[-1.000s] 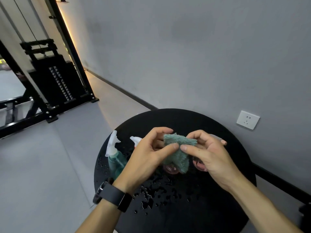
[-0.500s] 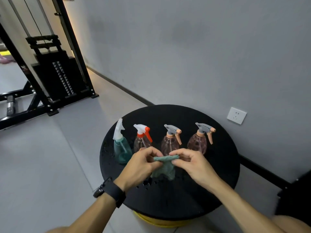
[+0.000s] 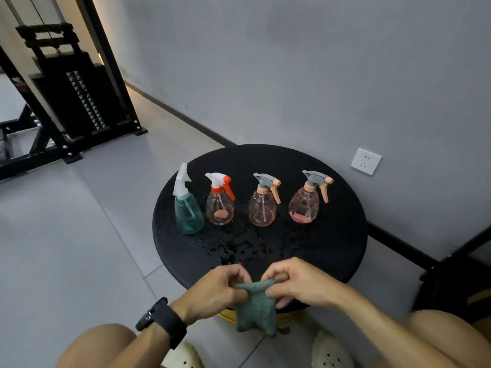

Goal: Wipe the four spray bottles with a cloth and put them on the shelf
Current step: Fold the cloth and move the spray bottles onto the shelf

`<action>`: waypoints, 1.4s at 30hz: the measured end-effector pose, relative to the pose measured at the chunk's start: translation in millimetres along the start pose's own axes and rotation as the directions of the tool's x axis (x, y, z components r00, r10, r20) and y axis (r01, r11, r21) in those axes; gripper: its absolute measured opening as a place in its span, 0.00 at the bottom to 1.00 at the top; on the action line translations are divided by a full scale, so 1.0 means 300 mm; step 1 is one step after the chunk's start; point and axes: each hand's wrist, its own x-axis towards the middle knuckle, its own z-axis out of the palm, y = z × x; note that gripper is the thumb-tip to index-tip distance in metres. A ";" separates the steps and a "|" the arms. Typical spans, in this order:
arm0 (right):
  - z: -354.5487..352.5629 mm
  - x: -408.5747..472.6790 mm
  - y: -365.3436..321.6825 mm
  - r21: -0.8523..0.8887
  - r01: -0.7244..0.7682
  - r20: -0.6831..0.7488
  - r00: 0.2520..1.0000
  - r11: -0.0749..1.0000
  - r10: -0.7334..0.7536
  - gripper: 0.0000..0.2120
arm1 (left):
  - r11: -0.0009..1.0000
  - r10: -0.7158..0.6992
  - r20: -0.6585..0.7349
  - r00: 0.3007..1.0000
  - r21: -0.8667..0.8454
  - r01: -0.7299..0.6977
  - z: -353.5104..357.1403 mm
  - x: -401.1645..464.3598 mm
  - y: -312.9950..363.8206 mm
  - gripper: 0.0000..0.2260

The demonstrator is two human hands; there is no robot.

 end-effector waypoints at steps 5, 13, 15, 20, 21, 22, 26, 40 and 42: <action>-0.006 0.094 0.072 -0.089 -0.116 -0.097 0.989 0.989 0.108 0.06 | 0.990 -0.087 -0.013 0.996 0.110 0.088 0.018 0.107 -0.043 0.06; -0.026 0.252 0.136 -0.351 -0.146 -0.396 0.918 0.925 -0.005 0.07 | 0.974 -0.102 -0.195 0.975 0.181 0.138 0.004 0.297 -0.122 0.04; -0.028 0.279 0.144 -0.352 -0.139 -0.439 0.898 0.926 -0.033 0.07 | 0.963 -0.073 -0.256 0.964 0.232 0.134 0.002 0.330 -0.121 0.03; -0.035 0.338 0.155 -0.375 -0.095 -0.516 0.848 0.922 -0.123 0.10 | 0.949 -0.003 -0.363 0.932 0.293 0.117 0.006 0.381 -0.125 0.04; -0.033 0.345 0.159 -0.394 -0.082 -0.519 0.842 0.915 -0.148 0.12 | 0.947 0.013 -0.375 0.927 0.303 0.109 0.007 0.386 -0.127 0.05; -0.030 0.350 0.162 -0.416 -0.074 -0.521 0.836 0.906 -0.171 0.14 | 0.943 0.033 -0.388 0.921 0.316 0.100 0.007 0.392 -0.130 0.06; -0.018 0.341 0.162 -0.525 -0.034 -0.496 0.825 0.851 -0.273 0.10 | 0.913 0.126 -0.394 0.911 0.406 0.049 0.011 0.392 -0.131 0.10; 0.048 0.287 0.214 -0.669 0.033 -0.281 0.914 0.742 -0.294 0.11 | 0.782 0.174 -0.139 0.975 0.622 -0.051 0.072 0.345 -0.141 0.13; 0.047 0.279 0.209 -0.653 0.030 -0.279 0.920 0.757 -0.277 0.12 | 0.779 0.161 -0.130 0.978 0.625 -0.045 0.073 0.342 -0.135 0.13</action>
